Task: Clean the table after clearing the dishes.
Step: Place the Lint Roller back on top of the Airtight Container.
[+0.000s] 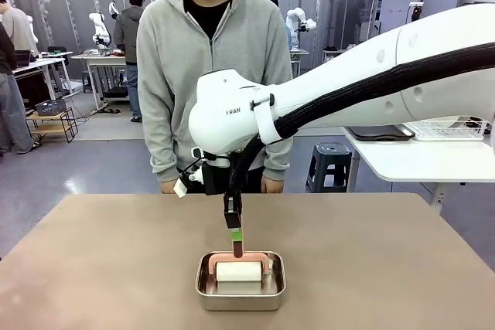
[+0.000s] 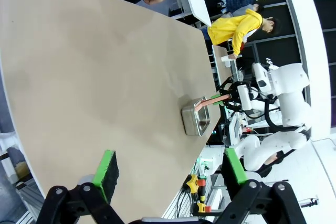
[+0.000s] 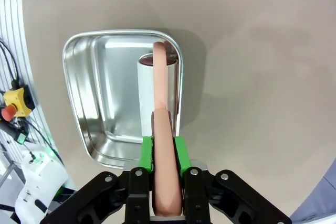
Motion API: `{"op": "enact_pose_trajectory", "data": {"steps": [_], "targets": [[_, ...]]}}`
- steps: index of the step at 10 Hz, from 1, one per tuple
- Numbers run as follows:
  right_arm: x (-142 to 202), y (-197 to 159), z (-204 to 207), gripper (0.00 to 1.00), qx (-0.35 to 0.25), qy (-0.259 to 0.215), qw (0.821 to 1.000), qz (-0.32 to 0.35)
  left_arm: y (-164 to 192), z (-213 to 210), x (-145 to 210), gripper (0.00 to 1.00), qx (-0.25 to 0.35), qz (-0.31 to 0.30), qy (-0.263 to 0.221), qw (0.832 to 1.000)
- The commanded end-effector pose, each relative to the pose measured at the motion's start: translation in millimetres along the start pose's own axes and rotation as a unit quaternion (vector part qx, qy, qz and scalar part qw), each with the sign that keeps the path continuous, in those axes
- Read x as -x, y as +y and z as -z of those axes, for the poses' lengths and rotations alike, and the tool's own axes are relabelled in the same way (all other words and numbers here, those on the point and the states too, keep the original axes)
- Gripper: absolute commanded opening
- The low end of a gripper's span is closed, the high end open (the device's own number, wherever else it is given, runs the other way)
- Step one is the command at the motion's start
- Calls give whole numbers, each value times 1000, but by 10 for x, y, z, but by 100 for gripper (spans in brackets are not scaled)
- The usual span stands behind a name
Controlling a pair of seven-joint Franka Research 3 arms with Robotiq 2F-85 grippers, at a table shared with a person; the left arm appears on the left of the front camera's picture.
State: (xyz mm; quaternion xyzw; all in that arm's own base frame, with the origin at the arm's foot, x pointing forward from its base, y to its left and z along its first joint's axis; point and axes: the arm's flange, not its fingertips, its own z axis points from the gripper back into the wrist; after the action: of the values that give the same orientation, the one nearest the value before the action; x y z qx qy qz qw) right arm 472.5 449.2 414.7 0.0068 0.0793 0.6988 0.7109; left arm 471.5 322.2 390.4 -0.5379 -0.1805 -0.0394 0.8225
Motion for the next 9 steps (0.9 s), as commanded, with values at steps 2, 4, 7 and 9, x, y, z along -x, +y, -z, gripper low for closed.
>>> {"op": "enact_pose_trajectory", "data": {"steps": [2, 4, 7, 9], "targets": [[-61, -98, 141, 21, 11, 3, 1000, -6, -25, -21, 48, 100, -6, 8, 4, 1000], [-77, -89, 241, 21, 4, 3, 1000, -8, -25, -21, 48, 100, -6, 8, 4, 1000], [10, -57, 117, 44, 18, -11, 1000, -8, -25, -21, 48, 100, -6, 8, 4, 1000], [69, -2, -18, 80, 33, -18, 999, -7, -25, -21, 48, 100, -6, 8, 4, 1000]]}}
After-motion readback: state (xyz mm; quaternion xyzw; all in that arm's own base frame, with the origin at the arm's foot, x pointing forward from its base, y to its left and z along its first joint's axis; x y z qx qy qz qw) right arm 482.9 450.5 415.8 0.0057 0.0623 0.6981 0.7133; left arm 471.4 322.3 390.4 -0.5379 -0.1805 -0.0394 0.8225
